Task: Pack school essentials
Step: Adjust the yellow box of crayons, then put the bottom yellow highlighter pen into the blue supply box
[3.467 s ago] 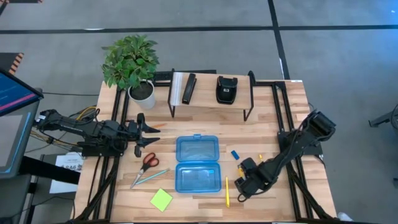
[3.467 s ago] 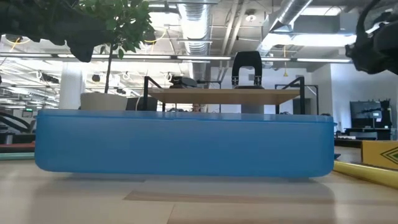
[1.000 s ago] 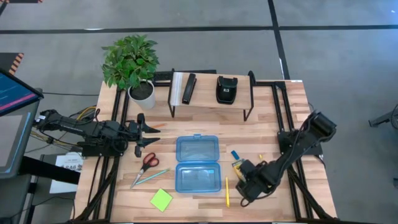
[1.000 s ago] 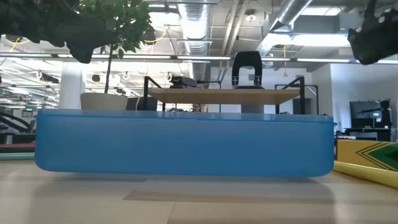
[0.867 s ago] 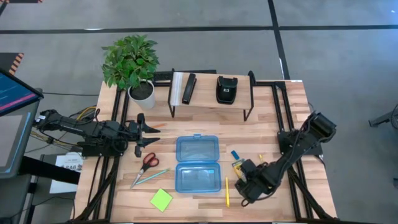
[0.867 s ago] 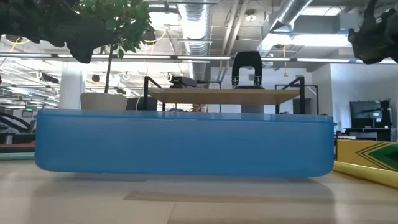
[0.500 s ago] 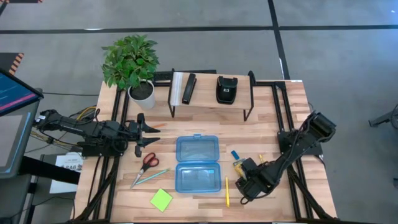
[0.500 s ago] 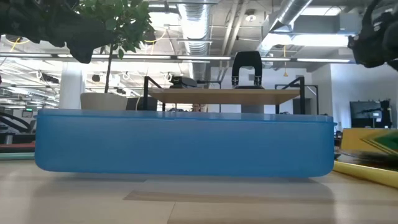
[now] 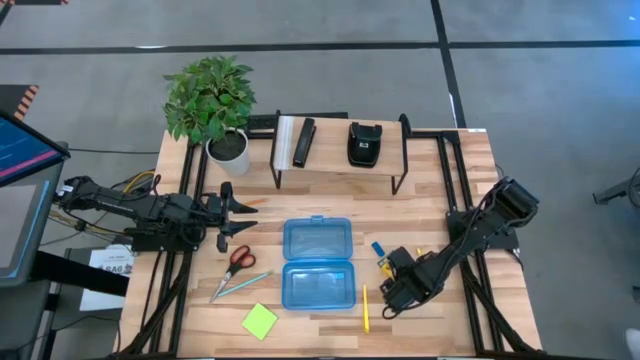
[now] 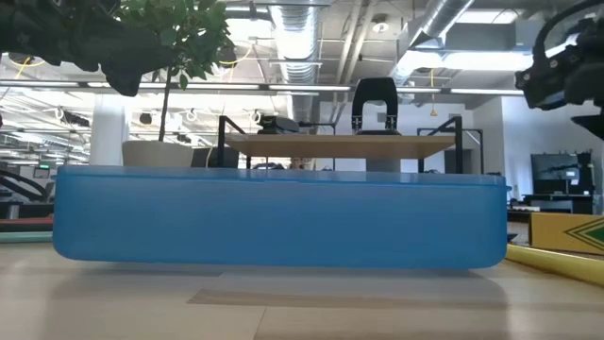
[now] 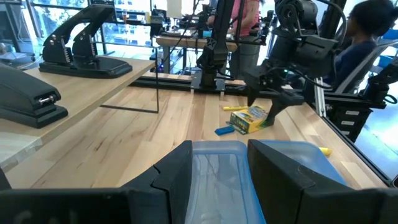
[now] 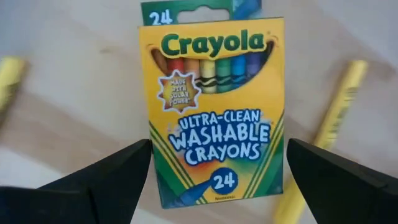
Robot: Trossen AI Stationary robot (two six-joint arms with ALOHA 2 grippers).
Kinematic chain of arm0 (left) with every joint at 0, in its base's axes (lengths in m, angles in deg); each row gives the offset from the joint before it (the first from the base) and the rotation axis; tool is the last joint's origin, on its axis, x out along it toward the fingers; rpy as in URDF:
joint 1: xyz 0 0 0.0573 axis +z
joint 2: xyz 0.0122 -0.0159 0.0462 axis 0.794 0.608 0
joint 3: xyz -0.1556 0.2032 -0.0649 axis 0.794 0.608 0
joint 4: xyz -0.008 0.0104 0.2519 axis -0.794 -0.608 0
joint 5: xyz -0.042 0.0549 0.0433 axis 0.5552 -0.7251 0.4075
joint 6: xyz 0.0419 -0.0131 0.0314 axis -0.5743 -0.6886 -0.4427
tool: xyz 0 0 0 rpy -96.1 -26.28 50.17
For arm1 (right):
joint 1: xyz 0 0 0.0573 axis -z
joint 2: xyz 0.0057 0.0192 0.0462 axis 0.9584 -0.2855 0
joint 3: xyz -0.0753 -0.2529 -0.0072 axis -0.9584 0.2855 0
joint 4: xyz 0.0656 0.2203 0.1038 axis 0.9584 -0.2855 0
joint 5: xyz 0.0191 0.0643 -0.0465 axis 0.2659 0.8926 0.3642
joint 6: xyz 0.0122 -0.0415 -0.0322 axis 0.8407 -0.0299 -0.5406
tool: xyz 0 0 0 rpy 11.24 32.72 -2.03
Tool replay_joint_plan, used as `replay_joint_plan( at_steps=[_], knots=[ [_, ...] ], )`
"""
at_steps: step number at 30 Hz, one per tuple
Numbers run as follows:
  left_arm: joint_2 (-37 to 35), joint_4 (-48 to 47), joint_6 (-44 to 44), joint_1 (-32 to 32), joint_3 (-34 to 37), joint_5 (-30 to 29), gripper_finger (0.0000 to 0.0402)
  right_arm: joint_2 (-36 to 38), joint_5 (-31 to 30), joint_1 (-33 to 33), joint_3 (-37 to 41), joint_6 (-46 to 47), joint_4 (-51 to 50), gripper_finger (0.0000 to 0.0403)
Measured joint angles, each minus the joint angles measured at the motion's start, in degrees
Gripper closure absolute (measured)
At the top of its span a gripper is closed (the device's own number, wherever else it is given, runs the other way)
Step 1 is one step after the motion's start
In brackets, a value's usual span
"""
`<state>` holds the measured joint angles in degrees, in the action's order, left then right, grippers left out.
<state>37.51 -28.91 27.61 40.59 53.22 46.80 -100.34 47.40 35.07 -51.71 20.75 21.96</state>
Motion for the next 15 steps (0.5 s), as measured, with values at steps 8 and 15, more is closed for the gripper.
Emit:
replay_joint_plan(
  at_steps=[8, 15],
  knots=[
    [0.00, 0.02, 0.00, 0.00, 0.00, 0.00, 0.0257, 0.90, -0.36, 0.73, -2.30, -0.55, -1.22, 0.0003],
    [0.00, 0.02, 0.00, -0.01, 0.00, -0.04, 0.0257, 0.29, -7.98, 0.84, -9.72, -0.26, 5.90, 0.0003]
  ],
)
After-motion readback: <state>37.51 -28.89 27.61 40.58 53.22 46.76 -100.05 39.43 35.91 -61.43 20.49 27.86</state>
